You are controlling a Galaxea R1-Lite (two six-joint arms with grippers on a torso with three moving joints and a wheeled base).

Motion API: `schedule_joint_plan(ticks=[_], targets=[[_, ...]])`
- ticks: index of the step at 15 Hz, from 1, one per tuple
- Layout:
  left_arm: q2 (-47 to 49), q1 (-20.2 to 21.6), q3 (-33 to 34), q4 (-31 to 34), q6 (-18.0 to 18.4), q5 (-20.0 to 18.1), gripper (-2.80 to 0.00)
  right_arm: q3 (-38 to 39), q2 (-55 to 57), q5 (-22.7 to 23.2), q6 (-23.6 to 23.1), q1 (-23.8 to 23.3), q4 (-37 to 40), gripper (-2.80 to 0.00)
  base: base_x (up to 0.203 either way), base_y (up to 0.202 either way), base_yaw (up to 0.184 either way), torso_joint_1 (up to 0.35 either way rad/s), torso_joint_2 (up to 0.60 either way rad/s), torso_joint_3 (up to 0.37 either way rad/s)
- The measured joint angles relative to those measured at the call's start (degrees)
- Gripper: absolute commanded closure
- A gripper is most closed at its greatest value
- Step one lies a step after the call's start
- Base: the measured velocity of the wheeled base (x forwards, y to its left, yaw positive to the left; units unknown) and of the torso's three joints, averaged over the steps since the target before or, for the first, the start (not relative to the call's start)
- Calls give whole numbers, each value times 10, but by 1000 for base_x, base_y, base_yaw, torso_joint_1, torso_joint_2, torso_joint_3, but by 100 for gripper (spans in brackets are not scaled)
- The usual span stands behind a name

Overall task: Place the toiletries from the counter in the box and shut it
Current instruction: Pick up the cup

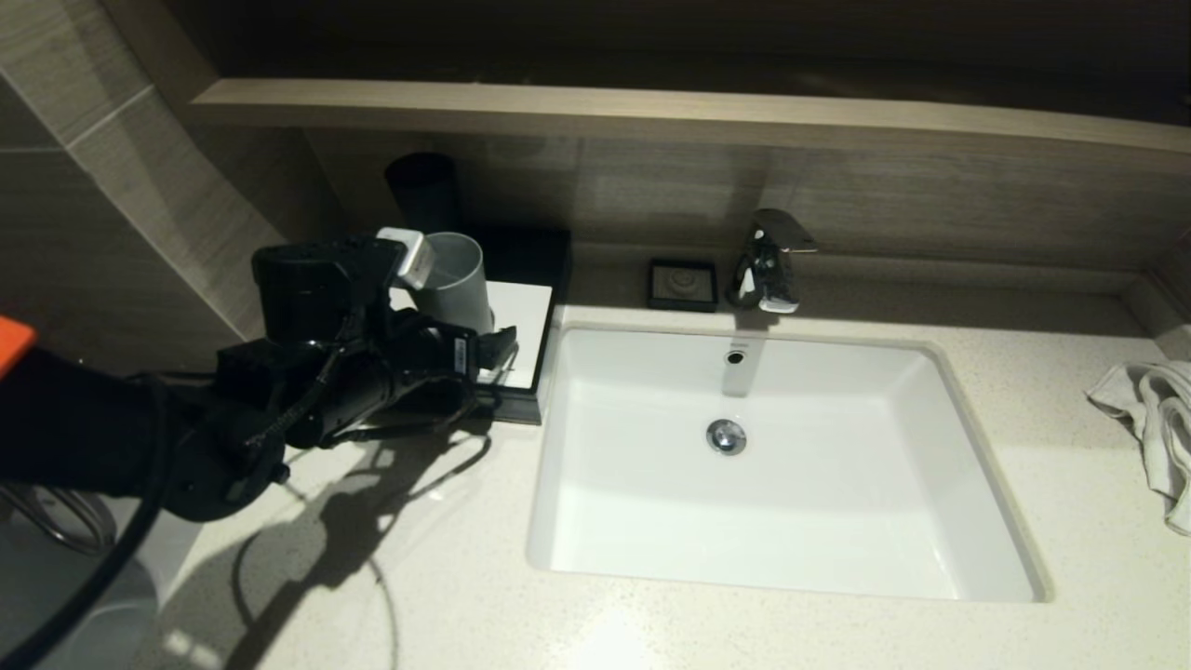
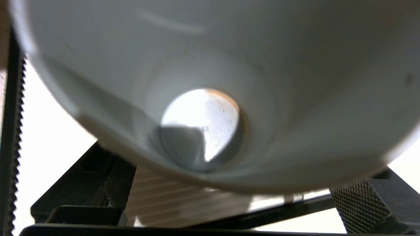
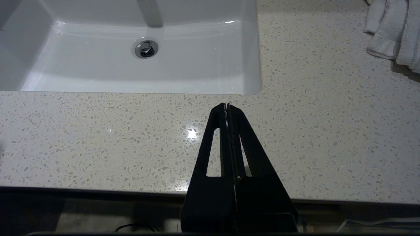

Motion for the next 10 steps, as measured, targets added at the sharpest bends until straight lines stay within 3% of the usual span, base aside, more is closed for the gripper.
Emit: schedule_joint_plan(ticks=[2,3,4,10], targets=[[4,0,0,-14,0,13,-280,0,0,0,0,0,0,0,0,0,0,0,0,0],[6,0,0,-17,1,18,-88,0,0,0,0,0,0,0,0,0,0,0,0,0],[9,0,0,-21,0,19,0,0,0,0,0,0,0,0,0,0,0,0,0,0],[13,0,0,-25,2,19,0,0,0,0,0,0,0,0,0,0,0,0,0,0]])
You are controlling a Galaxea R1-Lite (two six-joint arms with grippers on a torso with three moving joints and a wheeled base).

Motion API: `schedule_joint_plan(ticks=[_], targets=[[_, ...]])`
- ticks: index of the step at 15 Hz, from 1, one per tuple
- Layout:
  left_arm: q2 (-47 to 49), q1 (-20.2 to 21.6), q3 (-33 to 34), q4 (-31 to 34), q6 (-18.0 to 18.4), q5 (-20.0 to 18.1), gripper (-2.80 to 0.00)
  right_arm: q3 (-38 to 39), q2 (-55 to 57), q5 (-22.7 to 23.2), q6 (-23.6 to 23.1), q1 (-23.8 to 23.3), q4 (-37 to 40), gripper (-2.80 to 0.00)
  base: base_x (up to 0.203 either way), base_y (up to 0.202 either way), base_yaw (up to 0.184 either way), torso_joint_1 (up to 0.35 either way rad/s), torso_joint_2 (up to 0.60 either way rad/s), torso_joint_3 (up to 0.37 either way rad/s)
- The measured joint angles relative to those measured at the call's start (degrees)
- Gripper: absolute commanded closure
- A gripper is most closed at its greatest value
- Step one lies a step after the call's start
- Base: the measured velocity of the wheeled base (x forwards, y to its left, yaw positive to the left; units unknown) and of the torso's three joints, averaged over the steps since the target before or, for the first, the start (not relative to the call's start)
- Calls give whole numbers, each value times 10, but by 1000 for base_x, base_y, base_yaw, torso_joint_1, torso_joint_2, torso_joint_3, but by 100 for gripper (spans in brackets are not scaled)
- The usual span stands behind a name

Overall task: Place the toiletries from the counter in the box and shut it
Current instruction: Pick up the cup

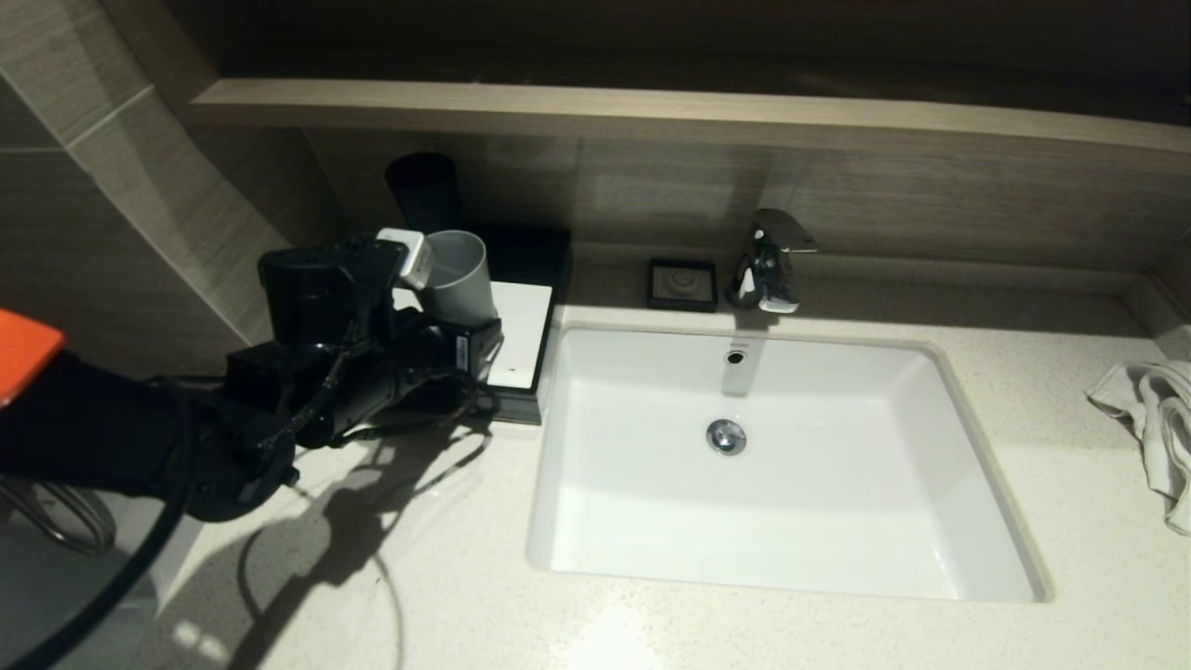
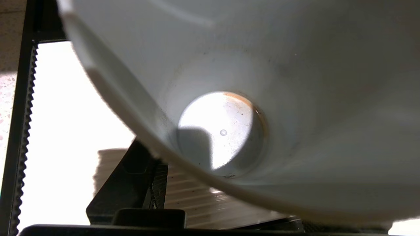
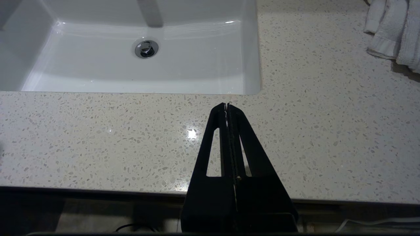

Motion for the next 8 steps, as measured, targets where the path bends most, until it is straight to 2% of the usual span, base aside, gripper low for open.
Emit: schedule_joint_plan(ticks=[8], targets=[[6,0,-37,5,-4,0,0,0,0,0,0,0,0,0,0,0,0,0,0,0]])
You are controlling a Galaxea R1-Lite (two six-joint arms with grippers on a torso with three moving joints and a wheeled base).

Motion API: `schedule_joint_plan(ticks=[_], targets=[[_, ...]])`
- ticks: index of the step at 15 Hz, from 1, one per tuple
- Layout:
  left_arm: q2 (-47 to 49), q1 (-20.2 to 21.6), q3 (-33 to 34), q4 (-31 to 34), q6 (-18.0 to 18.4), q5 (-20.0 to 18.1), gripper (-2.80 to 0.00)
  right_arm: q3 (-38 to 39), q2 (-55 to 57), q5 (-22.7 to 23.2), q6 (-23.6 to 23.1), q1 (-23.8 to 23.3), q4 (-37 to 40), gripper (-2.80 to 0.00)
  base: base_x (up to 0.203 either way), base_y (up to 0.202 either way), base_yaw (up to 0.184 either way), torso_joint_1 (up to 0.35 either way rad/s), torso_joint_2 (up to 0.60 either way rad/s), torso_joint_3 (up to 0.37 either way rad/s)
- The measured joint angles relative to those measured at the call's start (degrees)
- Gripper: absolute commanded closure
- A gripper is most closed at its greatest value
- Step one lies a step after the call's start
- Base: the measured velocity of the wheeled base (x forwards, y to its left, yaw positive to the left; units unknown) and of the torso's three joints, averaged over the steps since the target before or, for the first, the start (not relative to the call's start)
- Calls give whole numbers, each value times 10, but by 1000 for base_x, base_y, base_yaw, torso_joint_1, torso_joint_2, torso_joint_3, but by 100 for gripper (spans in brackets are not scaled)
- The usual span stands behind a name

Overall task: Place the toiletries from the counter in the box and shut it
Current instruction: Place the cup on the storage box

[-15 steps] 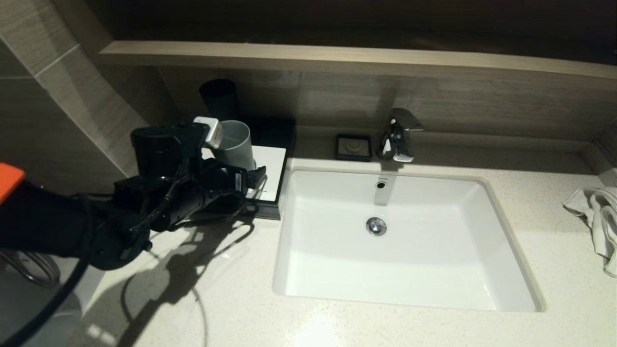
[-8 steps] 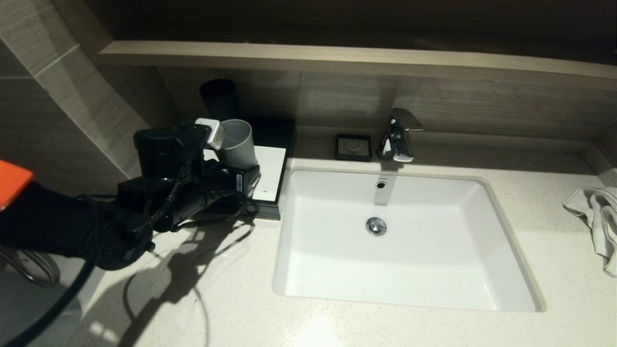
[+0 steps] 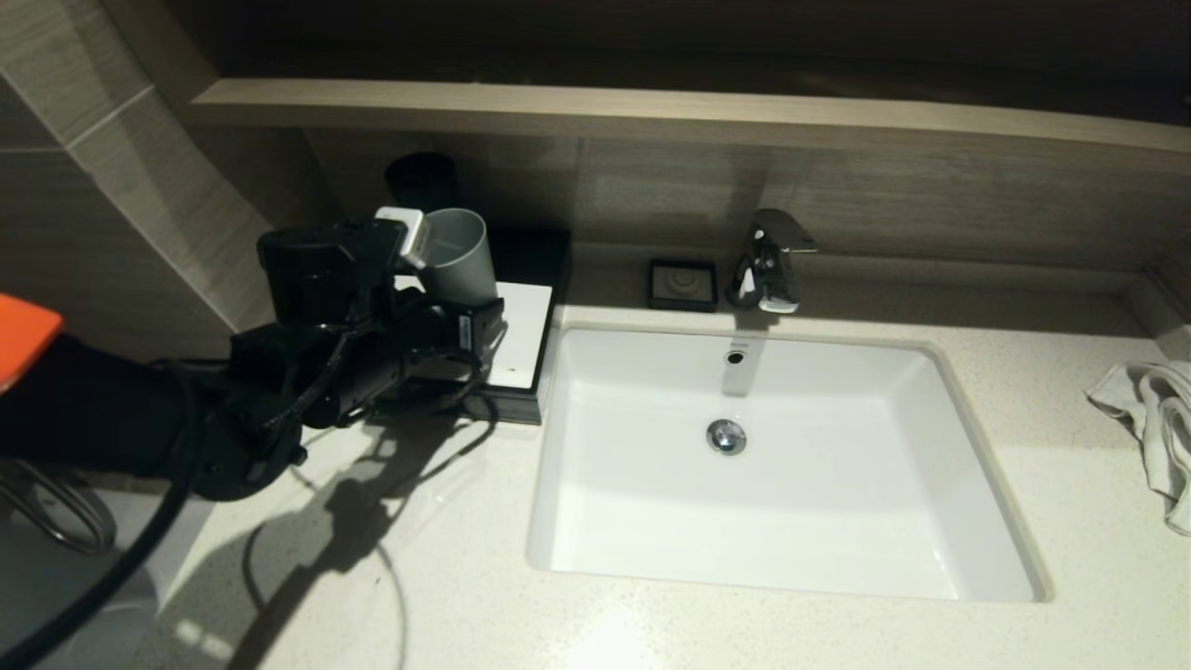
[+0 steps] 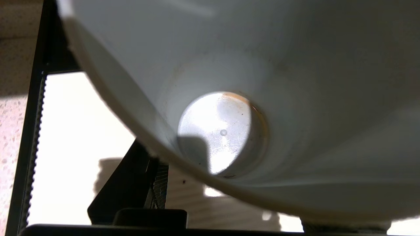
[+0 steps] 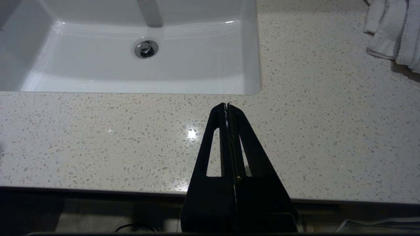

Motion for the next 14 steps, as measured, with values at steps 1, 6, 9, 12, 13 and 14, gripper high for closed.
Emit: schedule_joint_plan(ticks=[1,6,9,12,13,14], targets=[[4,0,-8,0,0,0,0,0,0,0,0,0,0,0,0,0,0,0,0,0],[29,-1,-55,13,0,0,0,0,0,0,0,0,0,0,0,0,0,0,0,0],[41,-1,-87,33,0,0,0,0,0,0,0,0,0,0,0,0,0,0,0,0],[57,-1,-113,37,0,0,0,0,0,0,0,0,0,0,0,0,0,0,0,0],[62,-2,-120,40,0,0,0,0,0,0,0,0,0,0,0,0,0,0,0,0],[67,-2,-128,46,0,0,0,0,0,0,0,0,0,0,0,0,0,0,0,0]])
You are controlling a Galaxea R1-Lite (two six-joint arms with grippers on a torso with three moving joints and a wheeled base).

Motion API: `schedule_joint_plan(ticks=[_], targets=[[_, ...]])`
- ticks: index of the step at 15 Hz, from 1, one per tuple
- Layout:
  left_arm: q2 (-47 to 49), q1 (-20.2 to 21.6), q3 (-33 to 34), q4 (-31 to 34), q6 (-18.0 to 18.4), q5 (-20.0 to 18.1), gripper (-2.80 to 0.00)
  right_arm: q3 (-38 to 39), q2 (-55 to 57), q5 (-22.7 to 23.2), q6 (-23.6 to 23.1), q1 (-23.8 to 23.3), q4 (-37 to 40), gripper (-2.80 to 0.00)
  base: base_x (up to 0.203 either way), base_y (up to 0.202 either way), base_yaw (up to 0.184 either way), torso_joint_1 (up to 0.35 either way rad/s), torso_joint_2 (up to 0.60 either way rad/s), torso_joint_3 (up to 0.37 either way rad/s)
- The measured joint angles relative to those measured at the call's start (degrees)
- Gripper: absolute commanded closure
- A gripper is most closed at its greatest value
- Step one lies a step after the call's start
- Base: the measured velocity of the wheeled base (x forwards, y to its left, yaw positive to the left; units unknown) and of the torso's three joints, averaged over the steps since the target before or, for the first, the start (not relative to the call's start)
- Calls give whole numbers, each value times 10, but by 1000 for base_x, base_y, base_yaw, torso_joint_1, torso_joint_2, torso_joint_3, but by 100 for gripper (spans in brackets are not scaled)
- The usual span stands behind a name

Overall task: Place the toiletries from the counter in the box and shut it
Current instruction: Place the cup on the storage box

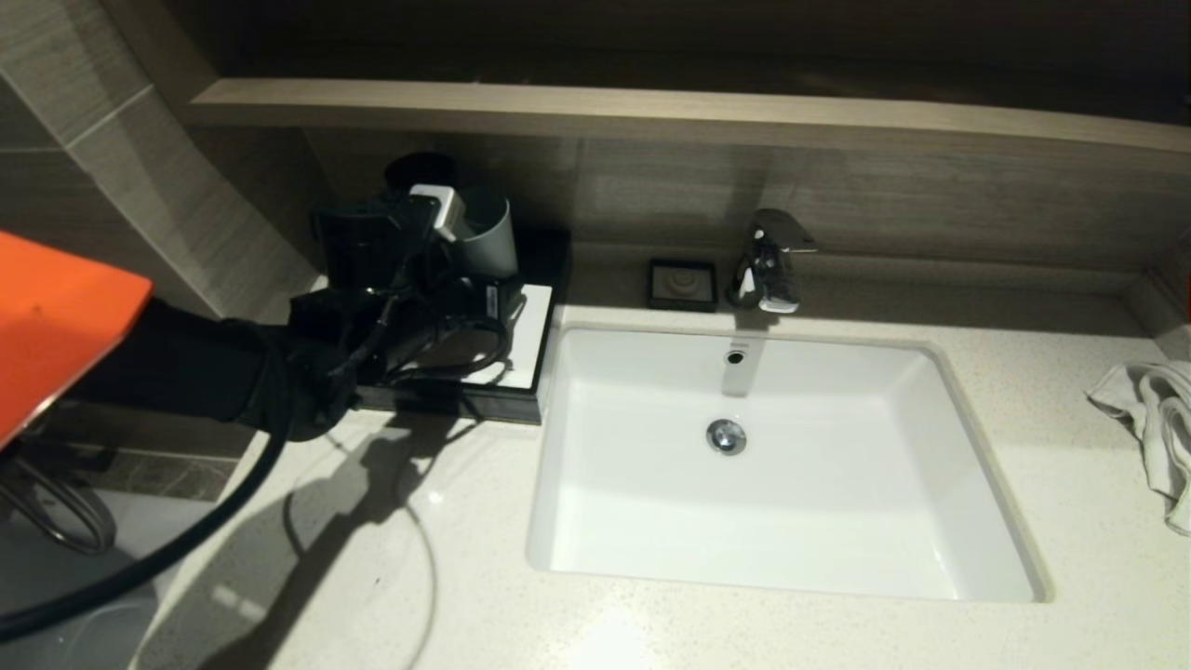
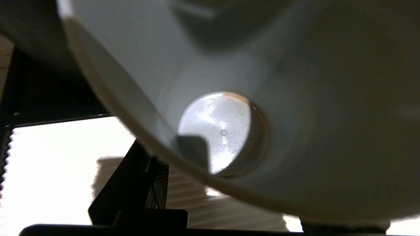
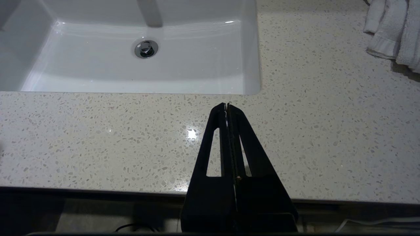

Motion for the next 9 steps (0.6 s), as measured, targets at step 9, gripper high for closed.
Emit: schedule_joint_plan(ticks=[9], targets=[[41,-1,-76,22,0,1,0,0,0,0,0,0,0,0,0,0,0,0,0,0]])
